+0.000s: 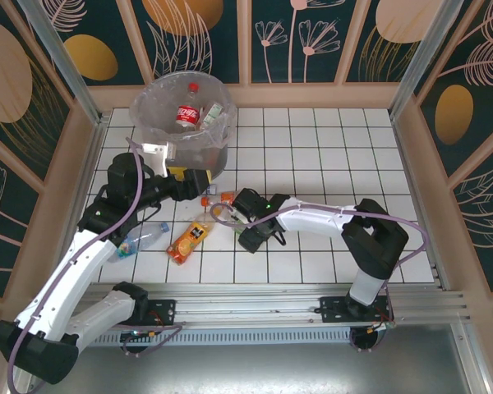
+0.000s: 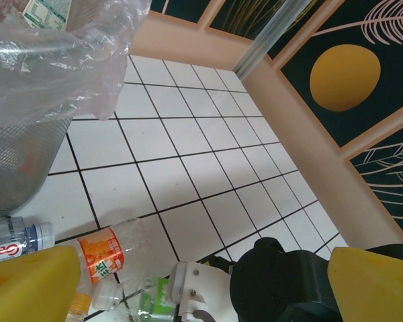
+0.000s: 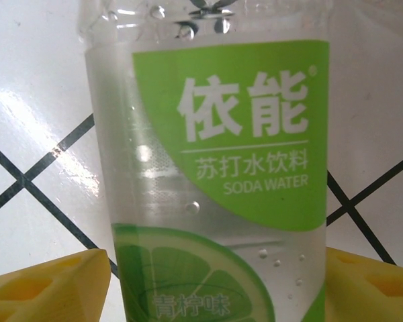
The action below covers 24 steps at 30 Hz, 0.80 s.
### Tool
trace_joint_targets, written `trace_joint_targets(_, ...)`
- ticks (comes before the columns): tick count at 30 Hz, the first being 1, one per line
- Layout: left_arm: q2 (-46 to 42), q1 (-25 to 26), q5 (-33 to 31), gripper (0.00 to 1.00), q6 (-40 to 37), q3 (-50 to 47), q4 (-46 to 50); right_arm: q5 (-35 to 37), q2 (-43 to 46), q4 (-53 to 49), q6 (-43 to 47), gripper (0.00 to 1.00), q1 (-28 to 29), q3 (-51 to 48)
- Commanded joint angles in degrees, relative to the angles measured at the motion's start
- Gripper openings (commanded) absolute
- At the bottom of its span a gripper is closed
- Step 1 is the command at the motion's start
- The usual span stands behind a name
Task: Put the plastic bottles in the bin
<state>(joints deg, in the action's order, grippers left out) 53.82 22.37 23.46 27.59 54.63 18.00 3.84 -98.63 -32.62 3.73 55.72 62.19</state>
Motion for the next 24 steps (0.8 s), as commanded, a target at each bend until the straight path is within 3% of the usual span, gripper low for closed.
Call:
trace_joint_targets(1, -0.99, -0.49, 0.88, 0.94, 1.02, -0.63, -2.09, -0.98, 1.39, -0.95, -0.74, 0.73, 0.01, -0.32)
trace_joint_targets(11, -0.87, -0.54, 1.39, 0.93, 2.99, -1.38, -4.38, -1.23, 6.60, 0.19, -2.45, 0.64, -1.76, -2.83)
trace_joint_targets(24, 1.22, 1.43, 9.65, 0.92, 17.71, -11.64, -23.64, -5.77, 29.60, 8.96, -10.36, 0.60, -9.34, -14.80)
